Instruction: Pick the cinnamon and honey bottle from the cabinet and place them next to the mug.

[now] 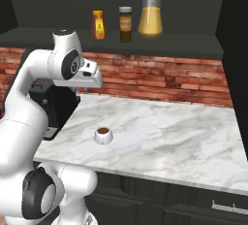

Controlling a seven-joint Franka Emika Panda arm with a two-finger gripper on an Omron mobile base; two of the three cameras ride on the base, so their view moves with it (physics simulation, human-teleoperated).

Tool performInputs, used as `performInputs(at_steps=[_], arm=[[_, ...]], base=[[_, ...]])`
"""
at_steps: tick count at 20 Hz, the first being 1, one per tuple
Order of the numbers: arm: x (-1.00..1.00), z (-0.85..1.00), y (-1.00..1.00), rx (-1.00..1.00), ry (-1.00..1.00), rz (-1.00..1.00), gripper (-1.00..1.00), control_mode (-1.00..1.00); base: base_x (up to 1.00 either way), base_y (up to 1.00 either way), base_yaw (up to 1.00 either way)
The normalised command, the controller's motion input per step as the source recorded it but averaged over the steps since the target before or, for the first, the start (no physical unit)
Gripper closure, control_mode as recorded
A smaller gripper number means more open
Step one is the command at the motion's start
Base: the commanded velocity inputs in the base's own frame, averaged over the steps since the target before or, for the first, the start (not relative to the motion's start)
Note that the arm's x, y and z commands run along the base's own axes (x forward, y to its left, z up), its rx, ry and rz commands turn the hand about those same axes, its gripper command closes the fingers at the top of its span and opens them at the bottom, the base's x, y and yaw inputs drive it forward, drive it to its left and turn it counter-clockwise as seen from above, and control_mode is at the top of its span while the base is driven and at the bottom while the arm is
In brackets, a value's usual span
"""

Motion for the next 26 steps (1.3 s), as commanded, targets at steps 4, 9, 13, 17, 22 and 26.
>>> performInputs(at_steps=[4, 9, 13, 17, 22, 26], arm=[[-0.15, 0.02, 0.0, 0.0, -0.05, 0.0, -1.0, -1.0], [-0.16, 0.22, -0.09, 0.0, -0.19, 0.0, -1.0, -1.0], [-0.29, 0.59, -0.15, 0.0, -0.27, -0.01, -1.0, -1.0], [-0.16, 0.72, -0.16, 0.0, -0.28, -0.01, -1.0, -1.0], [0.01, 0.73, -0.31, 0.0, -0.27, -0.05, -1.0, -1.0], [0.21, 0.79, -0.51, 0.0, -0.29, -0.1, -1.0, -1.0]], base=[[0.0, 0.0, 0.0], [0.0, 0.0, 0.0], [0.0, 0.0, 0.0], [0.0, 0.0, 0.0], [0.0, 0.0, 0.0], [0.0, 0.0, 0.0]])
